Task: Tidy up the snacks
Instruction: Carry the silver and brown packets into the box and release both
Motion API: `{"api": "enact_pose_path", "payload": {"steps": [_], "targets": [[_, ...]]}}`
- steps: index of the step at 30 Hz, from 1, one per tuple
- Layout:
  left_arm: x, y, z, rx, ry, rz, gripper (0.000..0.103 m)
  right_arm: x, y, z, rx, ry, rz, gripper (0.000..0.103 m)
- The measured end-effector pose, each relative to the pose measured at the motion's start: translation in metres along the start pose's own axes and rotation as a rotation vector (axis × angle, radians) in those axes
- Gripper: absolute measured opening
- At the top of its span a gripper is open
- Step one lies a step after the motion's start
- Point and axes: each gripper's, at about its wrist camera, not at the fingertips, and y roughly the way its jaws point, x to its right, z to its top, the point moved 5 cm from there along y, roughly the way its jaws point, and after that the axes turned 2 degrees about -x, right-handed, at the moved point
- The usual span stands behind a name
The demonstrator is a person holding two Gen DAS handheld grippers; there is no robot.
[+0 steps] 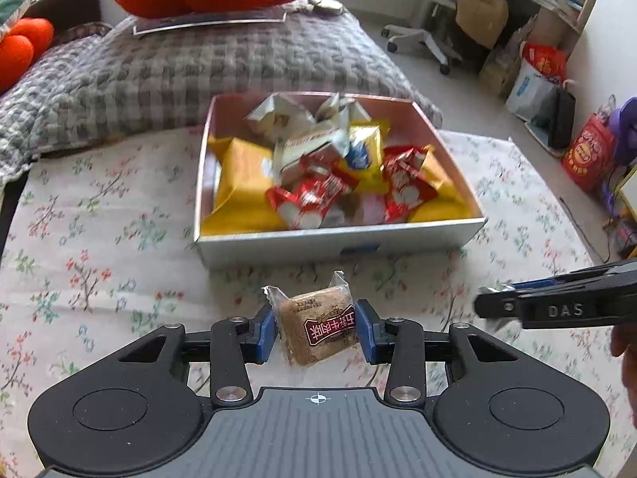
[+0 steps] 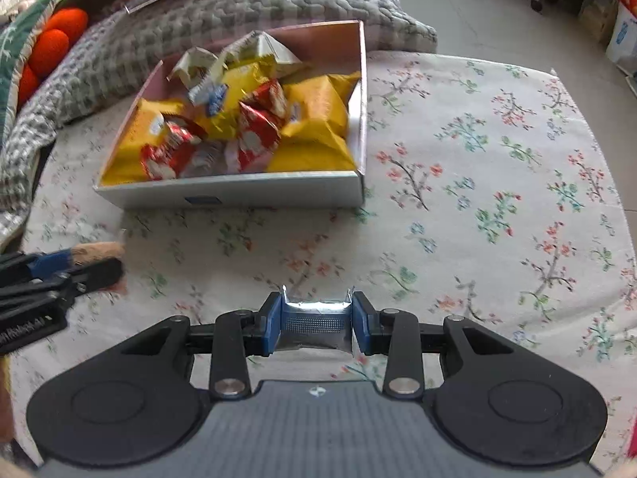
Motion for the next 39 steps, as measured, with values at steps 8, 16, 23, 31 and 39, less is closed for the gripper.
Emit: {"api": "enact_pose_path", "payload": {"steps": [8, 16, 23, 31, 39], "targets": [[0.012, 0.018, 0.034, 0.052, 0.035, -0.026, 0.038, -0.012, -0.004, 0.034, 0.068, 0.094, 0.089, 0.033], [0.004, 0.038, 0.061, 0.101, 0.015, -0.057, 0.036, -0.024, 0.0, 0.056, 0.116, 0.128, 0.111, 0.033], [-0.007, 0.047, 0.066, 0.139, 0.006, -0.077, 0.033, -0.03, 0.009, 0.065, 0.138, 0.149, 0.128, 0.033], [-0.026, 0.051, 0.066, 0.168, -0.008, -0.073, 0.032, -0.037, 0.022, 0.074, 0.175, 0.224, 0.2, 0.037], [-0.034, 0.015, 0.074, 0.197, -0.018, -0.083, 0.054, -0.04, 0.013, 0.069, 0.176, 0.251, 0.207, 0.044]]}}
